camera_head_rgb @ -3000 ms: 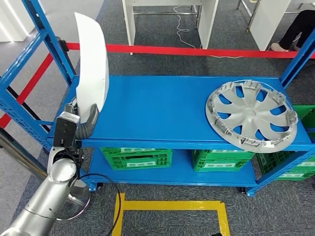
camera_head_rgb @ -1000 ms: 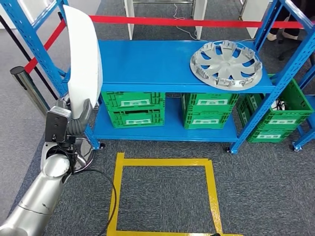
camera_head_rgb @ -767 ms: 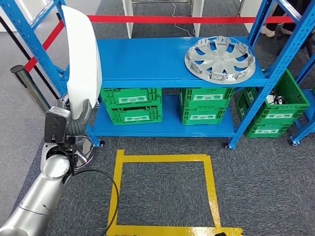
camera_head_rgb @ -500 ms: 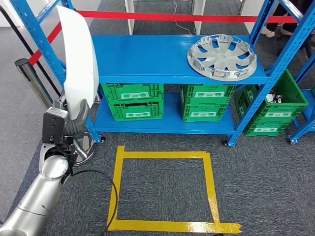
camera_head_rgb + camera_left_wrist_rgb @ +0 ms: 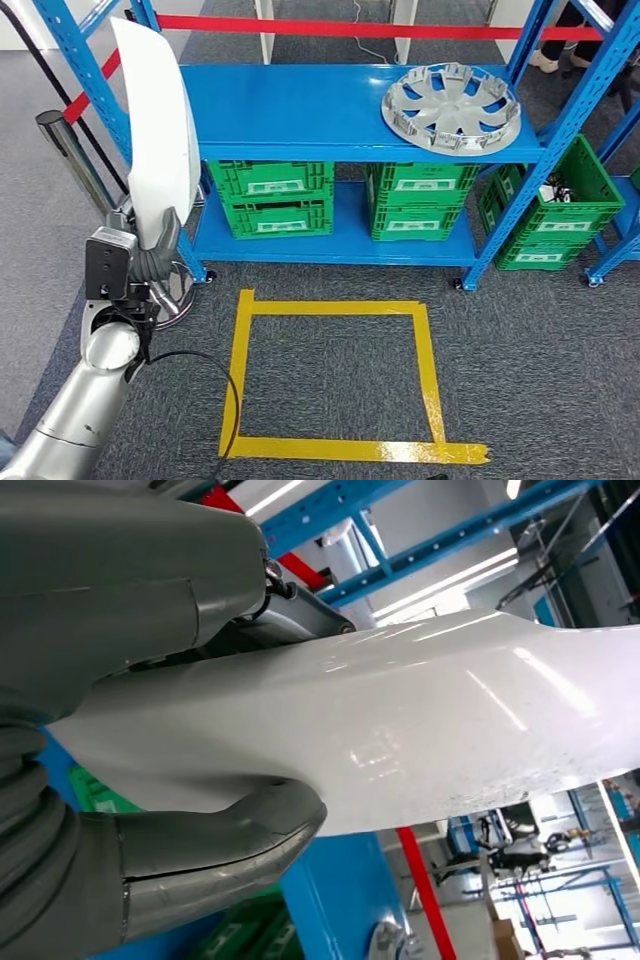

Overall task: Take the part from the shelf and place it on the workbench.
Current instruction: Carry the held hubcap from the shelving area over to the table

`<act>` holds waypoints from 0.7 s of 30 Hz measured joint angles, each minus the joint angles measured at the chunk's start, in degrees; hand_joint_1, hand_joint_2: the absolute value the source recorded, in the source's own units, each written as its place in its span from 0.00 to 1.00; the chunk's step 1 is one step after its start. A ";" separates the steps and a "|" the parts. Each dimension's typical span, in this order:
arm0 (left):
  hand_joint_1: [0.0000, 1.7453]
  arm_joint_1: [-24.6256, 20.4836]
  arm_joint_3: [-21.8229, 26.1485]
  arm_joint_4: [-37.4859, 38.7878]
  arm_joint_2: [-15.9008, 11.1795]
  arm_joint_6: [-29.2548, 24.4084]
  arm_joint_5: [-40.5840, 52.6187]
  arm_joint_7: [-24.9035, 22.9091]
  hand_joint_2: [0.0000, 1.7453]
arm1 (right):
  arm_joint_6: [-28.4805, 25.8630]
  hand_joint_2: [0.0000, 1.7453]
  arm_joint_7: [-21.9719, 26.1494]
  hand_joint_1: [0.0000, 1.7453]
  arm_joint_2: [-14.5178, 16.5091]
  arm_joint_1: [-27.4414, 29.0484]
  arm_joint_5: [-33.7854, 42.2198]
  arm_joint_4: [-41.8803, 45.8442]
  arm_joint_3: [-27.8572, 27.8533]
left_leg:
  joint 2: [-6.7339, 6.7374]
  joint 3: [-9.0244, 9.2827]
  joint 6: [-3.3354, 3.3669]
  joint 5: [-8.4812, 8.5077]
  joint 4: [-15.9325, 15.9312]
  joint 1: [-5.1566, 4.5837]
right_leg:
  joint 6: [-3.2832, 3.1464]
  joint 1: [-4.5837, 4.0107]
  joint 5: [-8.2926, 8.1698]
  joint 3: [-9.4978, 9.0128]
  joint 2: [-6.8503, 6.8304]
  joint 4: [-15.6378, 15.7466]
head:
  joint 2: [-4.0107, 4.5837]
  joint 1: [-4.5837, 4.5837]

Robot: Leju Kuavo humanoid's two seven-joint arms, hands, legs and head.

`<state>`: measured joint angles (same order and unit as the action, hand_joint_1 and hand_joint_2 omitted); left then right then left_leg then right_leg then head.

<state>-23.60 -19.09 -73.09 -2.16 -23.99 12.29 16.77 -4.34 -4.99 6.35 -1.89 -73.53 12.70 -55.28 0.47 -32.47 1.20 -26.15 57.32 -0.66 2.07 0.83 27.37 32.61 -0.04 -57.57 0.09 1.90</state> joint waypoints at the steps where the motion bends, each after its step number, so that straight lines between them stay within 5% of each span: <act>1: 1.00 0.04 0.00 -0.02 0.01 -0.03 -0.02 0.02 1.00 | 0.04 0.00 0.03 0.00 0.01 0.06 0.01 0.00 -0.01 | -0.02 -0.16 -0.22 0.05 0.09 0.03 | -0.43 0.04 -0.10 0.23 0.02 -0.11 | 0.00 -0.02; 4: 1.00 -0.02 0.02 -0.05 -0.07 -0.07 -0.02 0.06 1.00 | 0.34 0.00 0.42 0.00 0.01 0.11 0.34 0.00 -0.05 | -0.14 -1.55 -1.16 -2.43 3.40 0.28 | -1.52 0.30 -0.47 0.36 -0.01 0.07 | 0.00 -0.15; 6: 1.00 0.05 0.02 -0.04 -0.19 -0.08 -0.05 0.13 1.00 | 1.18 0.00 1.33 0.00 0.00 0.06 1.26 0.00 -0.25 | -0.18 -4.73 -1.68 -6.32 10.94 0.52 | -1.93 0.29 -0.59 0.57 0.03 0.07 | 0.00 -0.34; 8: 1.00 0.26 0.01 -0.02 -0.27 -0.07 -0.13 0.25 1.00 | 2.03 0.00 2.02 0.00 -0.01 0.05 2.29 0.00 -0.70 | -0.19 -7.25 -1.83 -8.19 16.91 0.68 | -2.03 0.25 -0.69 0.75 0.20 0.04 | 0.00 -0.33; 10: 1.00 0.34 0.01 0.00 -0.30 -0.06 -0.19 0.39 1.00 | 2.39 0.00 2.16 0.00 -0.02 0.07 2.80 0.00 -1.17 | -0.28 -5.85 -1.57 -5.71 14.43 0.74 | -1.99 0.22 -0.80 0.77 0.60 0.00 | 0.00 -0.33; 12: 1.00 0.25 0.02 0.01 -0.39 -0.06 -0.21 0.54 1.00 | 2.53 0.00 2.15 0.00 -0.01 0.05 2.84 0.00 -1.42 | -1.11 -1.85 -0.87 -1.85 6.32 0.69 | -1.77 0.16 -0.95 0.81 1.12 -0.02 | 0.00 -0.32; 14: 1.00 0.13 0.03 0.00 -0.48 -0.07 -0.25 0.63 1.00 | 2.60 0.00 2.15 0.00 -0.02 -0.04 2.80 0.00 -1.51 | -1.93 0.41 -0.38 -0.55 1.13 0.58 | -1.25 0.14 -1.26 1.24 1.56 -0.06 | 0.00 -0.31; 18: 1.00 0.08 0.03 -0.01 -0.38 -0.12 -0.50 0.73 1.00 | 2.85 0.00 2.14 0.00 -0.15 0.02 2.78 0.00 -1.78 | -1.24 0.36 0.27 -0.19 -0.26 0.74 | 0.08 0.20 -1.18 2.43 1.85 -0.52 | 0.00 -0.23; 21: 1.00 0.07 0.05 -0.01 -0.33 -0.23 -0.79 0.77 1.00 | 3.19 0.00 2.10 0.00 -0.25 0.04 2.73 0.00 -1.84 | -0.22 0.14 0.93 0.37 -0.77 0.91 | 0.63 0.22 3.44 6.30 0.85 -8.52 | 0.00 0.02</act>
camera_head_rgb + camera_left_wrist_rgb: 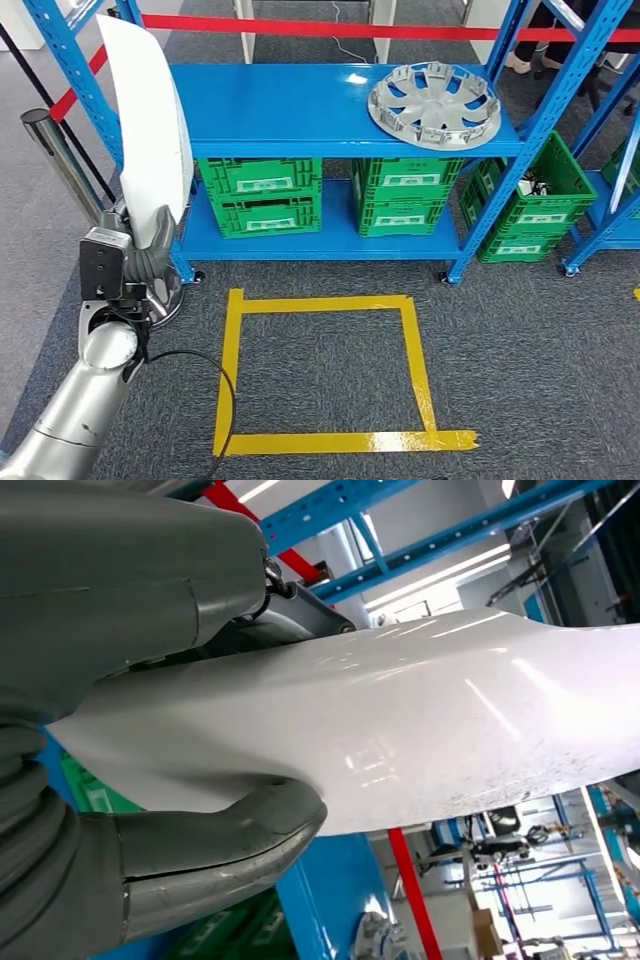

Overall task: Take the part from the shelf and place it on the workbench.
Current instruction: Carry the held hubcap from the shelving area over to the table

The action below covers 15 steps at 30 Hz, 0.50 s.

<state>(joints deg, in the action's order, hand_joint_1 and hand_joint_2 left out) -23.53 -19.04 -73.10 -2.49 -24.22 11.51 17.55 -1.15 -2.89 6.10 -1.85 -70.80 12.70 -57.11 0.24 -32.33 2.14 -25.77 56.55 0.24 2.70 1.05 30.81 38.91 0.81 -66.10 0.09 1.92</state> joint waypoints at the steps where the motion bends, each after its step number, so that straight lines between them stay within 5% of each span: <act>1: 1.00 0.05 0.00 0.01 0.00 -0.02 -0.03 0.01 1.00 | 0.08 0.00 -0.02 0.00 0.00 0.01 -0.01 0.00 0.00 | 0.33 -0.16 0.06 0.04 0.03 -0.07 | 0.18 0.03 1.58 1.68 -0.18 -3.81 | 0.00 0.04; 3: 1.00 0.17 0.00 0.03 -0.01 -0.01 -0.05 0.01 1.00 | 0.15 0.00 -0.05 0.00 0.00 0.03 -0.02 0.00 0.00 | 0.87 -0.36 0.11 0.08 0.09 -0.19 | 0.41 0.05 3.13 3.75 -0.32 -8.50 | 0.00 0.05; 8: 1.00 0.28 -0.01 0.03 0.01 0.00 -0.04 0.01 1.00 | 0.15 0.00 -0.06 0.00 -0.05 0.05 -0.01 0.00 -0.01 | 1.19 -0.39 0.11 0.08 0.14 -0.23 | 0.46 0.04 2.29 3.31 -0.37 -8.05 | 0.00 0.03; 12: 1.00 0.26 0.03 0.03 -0.01 -0.04 -0.08 0.04 1.00 | 0.15 0.00 -0.04 0.00 -0.33 -0.11 0.03 0.00 -0.02 | 2.97 -0.62 -0.94 0.01 0.83 -0.77 | -1.04 -0.46 -3.66 -5.86 -2.93 8.67 | 0.00 -0.01; 15: 1.00 0.19 0.10 0.03 -0.06 -0.05 -0.08 0.12 1.00 | 0.14 0.00 0.09 0.00 -0.33 -0.04 0.21 0.00 -0.04 | 2.22 -1.43 -2.09 -1.69 2.91 -0.63 | -2.22 -0.15 -4.27 -5.79 -1.72 8.92 | 0.00 -0.10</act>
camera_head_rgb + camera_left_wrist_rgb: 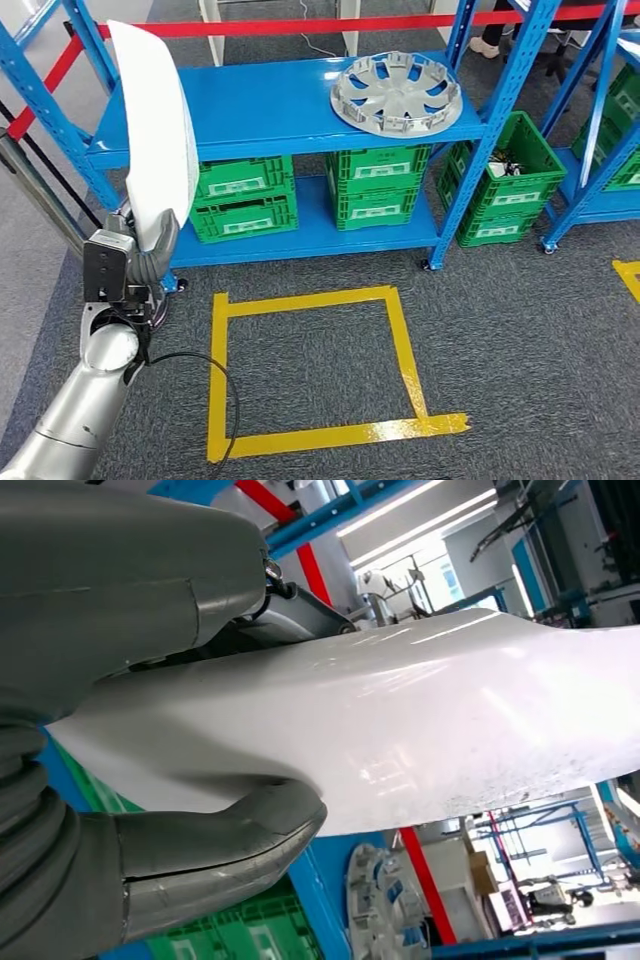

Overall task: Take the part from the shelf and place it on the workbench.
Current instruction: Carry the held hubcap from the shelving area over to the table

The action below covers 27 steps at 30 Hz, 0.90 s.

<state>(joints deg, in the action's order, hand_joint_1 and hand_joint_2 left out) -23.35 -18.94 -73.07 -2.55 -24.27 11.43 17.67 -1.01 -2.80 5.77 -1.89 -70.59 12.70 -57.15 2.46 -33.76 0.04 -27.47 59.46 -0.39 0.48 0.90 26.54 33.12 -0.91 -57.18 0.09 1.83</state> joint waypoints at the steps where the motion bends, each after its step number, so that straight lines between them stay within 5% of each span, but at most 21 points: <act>1: 1.00 -0.01 0.05 0.00 -0.08 -0.01 -0.01 0.02 1.00 | -0.01 0.00 0.11 0.00 -0.01 -0.04 0.07 0.00 -0.01 | -0.76 -1.06 -0.36 -1.71 2.68 0.15 | -0.24 0.13 -0.15 0.04 0.34 0.09 | 0.00 -0.09; 3: 1.00 0.08 0.14 0.03 -0.24 -0.03 -0.02 0.04 1.00 | -0.02 0.00 0.37 0.00 -0.03 -0.14 0.14 0.00 -0.03 | -1.69 -4.22 -0.73 -5.55 10.40 0.43 | -0.46 0.15 -0.31 0.25 1.18 0.07 | 0.00 -0.19; 5: 1.00 0.20 0.19 0.10 -0.34 -0.04 -0.02 0.04 1.00 | -0.02 0.00 0.48 0.00 -0.05 -0.13 0.15 0.00 -0.05 | -1.80 -5.94 -0.82 -6.62 14.68 0.63 | -0.50 0.15 -0.46 0.44 2.15 0.04 | 0.00 -0.20; 6: 1.00 0.22 0.22 0.13 -0.37 -0.04 -0.02 0.04 1.00 | -0.02 0.00 0.48 0.00 -0.07 -0.08 0.15 0.00 -0.07 | -1.85 -5.39 -0.77 -5.56 13.77 0.72 | -0.45 0.15 -0.53 0.48 2.68 0.01 | 0.00 -0.21; 9: 1.00 0.03 0.34 0.13 -0.45 -0.04 -0.02 0.04 1.00 | 0.07 0.00 0.49 0.00 -0.07 -0.04 0.14 0.00 -0.13 | -3.72 -0.08 -0.27 -0.23 2.91 0.95 | 0.00 0.13 -0.79 0.66 4.19 -0.09 | 0.00 -0.19; 12: 1.00 -0.23 0.44 0.11 -0.49 -0.04 -0.03 0.10 1.00 | 0.15 0.00 0.48 0.00 -0.10 -0.17 0.10 0.00 -0.32 | -5.51 1.62 0.11 0.42 -1.50 0.84 | 1.13 0.35 -1.35 1.60 5.43 -0.21 | 0.00 -0.12; 15: 1.00 -0.35 0.51 0.05 -0.37 -0.04 0.00 0.15 1.00 | 0.31 0.00 0.36 0.00 -0.19 0.09 -0.08 0.00 -0.42 | -4.01 1.51 1.05 0.90 -1.99 0.92 | 2.13 0.49 -0.87 2.75 4.99 -1.14 | 0.00 -0.01; 19: 1.00 -0.11 0.90 -0.34 -0.31 -0.31 0.39 0.18 1.00 | 0.62 0.00 0.00 0.00 -0.28 0.04 -0.47 0.00 -0.43 | -1.85 1.20 1.87 1.29 -2.21 0.79 | 2.48 0.29 5.53 8.92 1.40 -14.14 | 0.00 0.32; 21: 1.00 0.23 1.02 -0.55 -0.37 -0.48 0.78 0.17 1.00 | 0.77 0.00 -0.25 0.00 -0.47 0.09 -1.05 0.00 -0.42 | -0.76 1.13 1.91 1.31 -2.18 0.58 | 2.43 0.27 5.69 9.74 1.22 -16.71 | 0.00 0.32; 24: 1.00 0.49 1.28 -1.33 -0.49 -0.62 1.03 0.16 1.00 | 0.90 0.00 -0.50 0.00 -0.91 0.04 -2.32 0.00 -0.35 | 0.57 1.16 1.77 1.25 -2.07 0.31 | 1.75 -0.08 1.35 3.83 -0.54 -6.56 | 0.00 0.32; 27: 1.00 0.77 1.82 -2.44 -0.90 -0.72 1.22 0.00 1.00 | 0.96 0.00 -0.05 0.00 -1.08 -0.33 -3.45 0.00 0.12 | 1.69 1.00 1.05 1.21 -1.85 -0.10 | 0.75 -0.70 0.25 0.39 -2.12 -0.37 | 0.00 0.22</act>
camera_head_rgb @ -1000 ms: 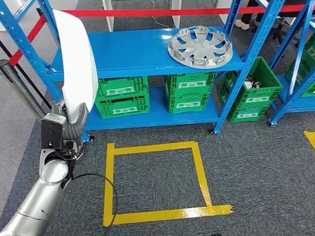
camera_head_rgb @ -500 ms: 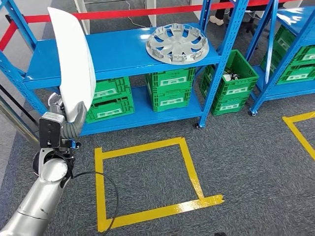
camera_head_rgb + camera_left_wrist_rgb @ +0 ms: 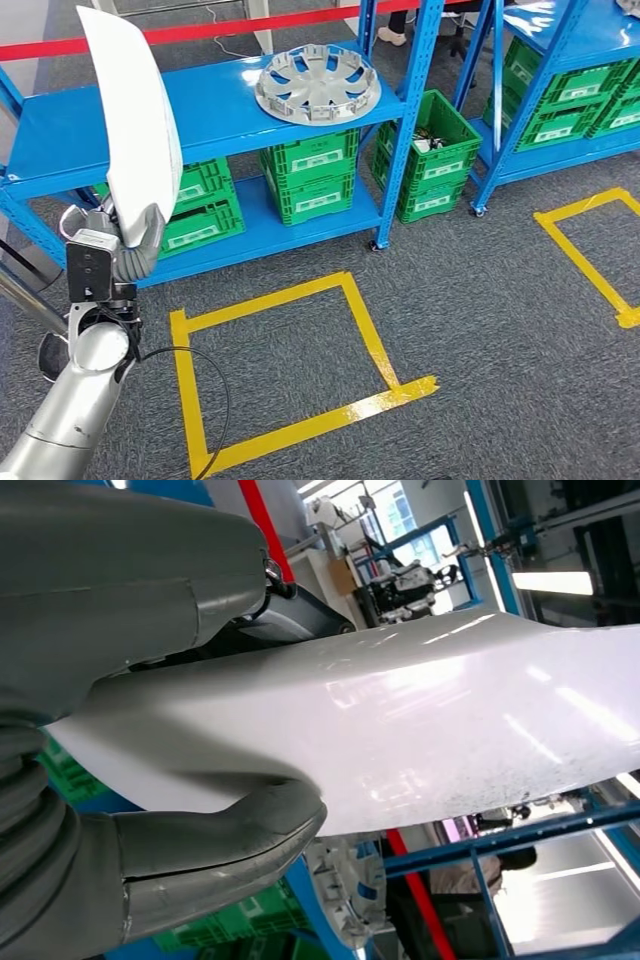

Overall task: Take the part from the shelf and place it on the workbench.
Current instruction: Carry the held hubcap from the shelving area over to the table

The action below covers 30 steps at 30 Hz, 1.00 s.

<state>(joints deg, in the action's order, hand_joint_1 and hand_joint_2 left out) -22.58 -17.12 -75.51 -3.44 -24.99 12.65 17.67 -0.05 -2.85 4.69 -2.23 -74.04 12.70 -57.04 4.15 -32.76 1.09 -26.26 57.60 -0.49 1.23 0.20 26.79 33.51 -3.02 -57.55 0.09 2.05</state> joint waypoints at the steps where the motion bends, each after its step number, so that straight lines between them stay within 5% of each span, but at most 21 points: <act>1: 1.00 0.24 0.23 -0.40 -0.10 -0.02 0.22 -0.12 1.00 | 0.01 0.00 0.28 0.00 -0.01 -0.07 -0.29 0.00 0.21 | 0.38 0.00 -0.30 0.02 0.03 -0.02 | -0.32 -0.02 -0.22 0.07 0.57 0.01 | 0.00 -0.01; 4: 1.00 0.89 0.90 -1.71 -0.36 -0.03 1.05 -0.48 1.00 | 0.04 0.00 0.71 0.00 -0.02 -0.45 -0.80 0.00 0.83 | -0.58 -0.68 -1.29 -1.66 2.03 0.27 | -1.21 0.31 -0.72 0.23 1.82 0.24 | 0.00 -0.10; 7: 1.00 1.63 1.27 -2.43 -0.72 -0.03 1.59 -0.87 1.00 | 0.15 0.00 0.73 0.00 -0.10 -1.32 -0.86 0.00 1.43 | -3.14 -4.84 -1.99 -7.14 12.21 0.62 | -1.66 0.42 -0.96 0.43 3.29 0.27 | 0.00 -0.24; 9: 1.00 2.44 1.35 -2.57 -0.91 -0.04 1.78 -1.11 1.00 | 0.21 0.00 0.73 0.00 -0.11 -1.60 -0.87 0.00 1.68 | -3.51 -6.64 -2.03 -8.21 16.55 0.68 | -1.73 0.37 -1.06 0.54 4.55 0.19 | 0.00 -0.23; 10: 1.00 2.71 1.37 -2.70 -0.97 -0.04 1.80 -1.20 1.00 | 0.23 0.00 0.73 0.00 -0.11 -1.60 -0.88 0.00 1.77 | -3.62 -6.26 -1.93 -7.23 15.82 0.68 | -1.72 0.35 -1.10 0.56 5.13 0.13 | 0.00 -0.24; 13: 1.00 2.93 1.48 -3.48 -1.07 -0.05 1.93 -1.31 1.00 | 0.33 0.00 0.77 0.00 -0.08 -1.60 -0.93 -0.01 1.98 | -6.09 -1.11 -0.93 -1.63 4.84 0.68 | -1.42 0.30 -1.26 0.70 6.76 -0.06 | 0.00 -0.19; 15: 1.00 3.05 1.63 -4.01 -1.16 -0.07 2.04 -1.38 1.00 | 0.40 0.00 0.85 0.00 -0.04 -1.65 -0.97 -0.02 2.05 | -7.59 0.75 -0.38 -0.63 0.57 0.57 | -0.82 0.46 -1.55 1.21 7.73 -0.14 | 0.00 -0.15; 17: 1.00 3.25 1.87 -4.58 -1.17 -0.07 2.28 -1.57 1.00 | 0.41 0.00 0.87 0.00 -0.05 -1.42 -0.98 -0.02 2.14 | -6.94 0.89 -0.12 -0.64 -0.11 0.52 | -0.02 0.65 -1.89 1.65 8.60 -0.02 | 0.00 -0.18; 20: 1.00 3.47 2.20 -5.28 -1.03 -0.05 2.63 -1.88 1.00 | 0.42 0.00 0.87 0.00 -0.21 -0.98 -0.97 -0.02 2.35 | -5.22 1.18 0.64 0.06 -1.20 0.93 | 0.74 0.47 0.37 3.88 6.28 -3.50 | 0.00 0.14; 22: 1.00 3.92 2.39 -5.45 -1.02 -0.06 2.75 -1.99 1.00 | 0.43 0.00 0.86 0.00 -0.23 -0.91 -0.89 -0.03 2.44 | -3.96 1.10 0.89 0.14 -1.28 0.89 | 1.09 0.55 3.94 7.36 4.08 -10.73 | 0.00 0.38; 24: 1.00 4.59 2.47 -5.50 -1.02 -0.05 2.78 -2.05 1.00 | 0.40 0.00 0.87 0.00 -0.25 -0.75 -0.80 -0.03 2.50 | -2.74 1.03 0.87 0.09 -1.24 0.85 | 1.44 0.68 5.33 9.51 3.41 -15.66 | 0.00 0.42; 25: 1.00 4.87 2.49 -5.52 -1.01 -0.05 2.78 -2.05 1.00 | 0.38 0.00 0.88 0.00 -0.27 -0.64 -0.76 -0.03 2.52 | -2.20 1.03 0.81 0.05 -1.19 0.86 | 1.54 0.74 4.58 9.11 3.22 -15.15 | 0.00 0.43; 27: 1.00 5.22 2.56 -5.59 -1.02 -0.05 2.76 -2.06 1.00 | 0.34 0.00 0.92 0.00 -0.37 -0.51 -0.70 -0.02 2.55 | -1.21 1.06 0.44 -0.19 -0.94 0.89 | 1.60 0.84 1.37 5.23 2.02 -8.17 | 0.00 0.44; 30: 1.00 5.29 2.91 -6.01 -1.07 -0.03 2.78 -2.05 1.00 | 0.34 0.00 1.03 0.00 -0.44 -0.57 -0.69 -0.04 2.61 | -0.10 0.96 -0.54 -0.64 -0.35 0.46 | 0.70 0.55 -0.55 0.76 0.40 -0.41 | 0.00 0.33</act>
<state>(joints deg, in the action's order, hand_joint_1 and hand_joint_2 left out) -17.29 -14.21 -81.52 -4.51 -25.02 15.43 15.62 0.29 -1.82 4.25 -2.79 -74.73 12.66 -54.42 4.06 -31.80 0.55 -26.90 57.25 -0.03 1.93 0.75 26.25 34.27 -2.62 -57.96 0.09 2.38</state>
